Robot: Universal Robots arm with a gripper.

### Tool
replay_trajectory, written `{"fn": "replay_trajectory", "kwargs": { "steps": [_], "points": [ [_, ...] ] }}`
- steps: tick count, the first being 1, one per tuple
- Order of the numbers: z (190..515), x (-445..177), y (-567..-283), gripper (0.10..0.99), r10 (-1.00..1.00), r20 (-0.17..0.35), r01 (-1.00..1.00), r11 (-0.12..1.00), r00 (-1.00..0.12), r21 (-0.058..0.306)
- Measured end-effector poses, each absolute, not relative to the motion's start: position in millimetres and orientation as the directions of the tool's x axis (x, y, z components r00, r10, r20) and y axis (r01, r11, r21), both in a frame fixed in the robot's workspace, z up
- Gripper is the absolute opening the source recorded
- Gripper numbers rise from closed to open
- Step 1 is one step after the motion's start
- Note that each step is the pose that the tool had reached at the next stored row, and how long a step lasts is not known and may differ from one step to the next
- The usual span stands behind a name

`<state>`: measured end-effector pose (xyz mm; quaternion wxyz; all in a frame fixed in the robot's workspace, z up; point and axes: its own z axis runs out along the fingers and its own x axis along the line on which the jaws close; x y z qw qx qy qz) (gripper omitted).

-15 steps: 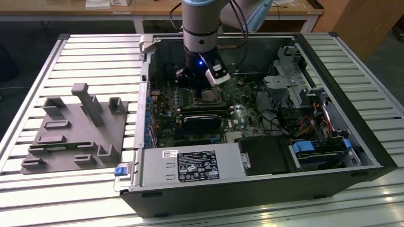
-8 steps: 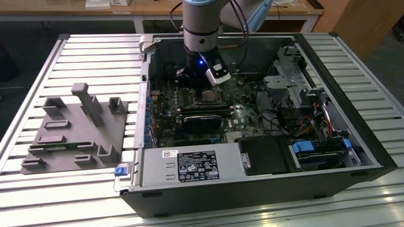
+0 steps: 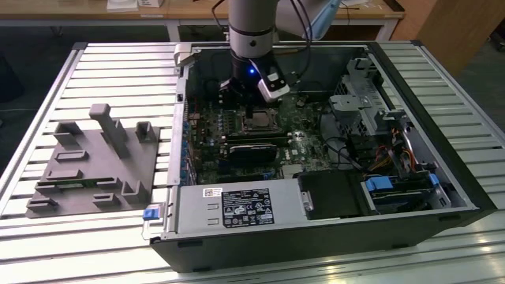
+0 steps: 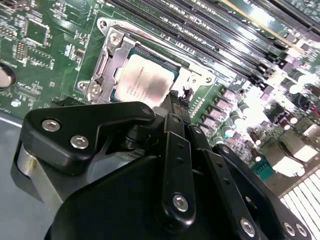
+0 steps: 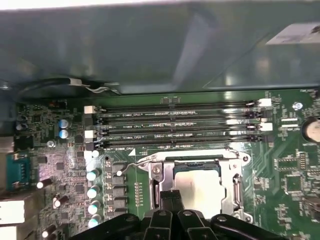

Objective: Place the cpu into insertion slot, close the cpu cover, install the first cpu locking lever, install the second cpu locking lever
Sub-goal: 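Close the cpu cover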

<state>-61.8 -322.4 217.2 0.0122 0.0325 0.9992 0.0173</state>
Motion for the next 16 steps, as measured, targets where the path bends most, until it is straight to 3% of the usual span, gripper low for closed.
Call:
{"fn": "replay_trajectory", "kwargs": {
  "steps": [16],
  "points": [
    [224, -37, -322, 0.106, 0.065, -0.023, 0.065, 0.997, -0.998, 0.035]
  ]
}}
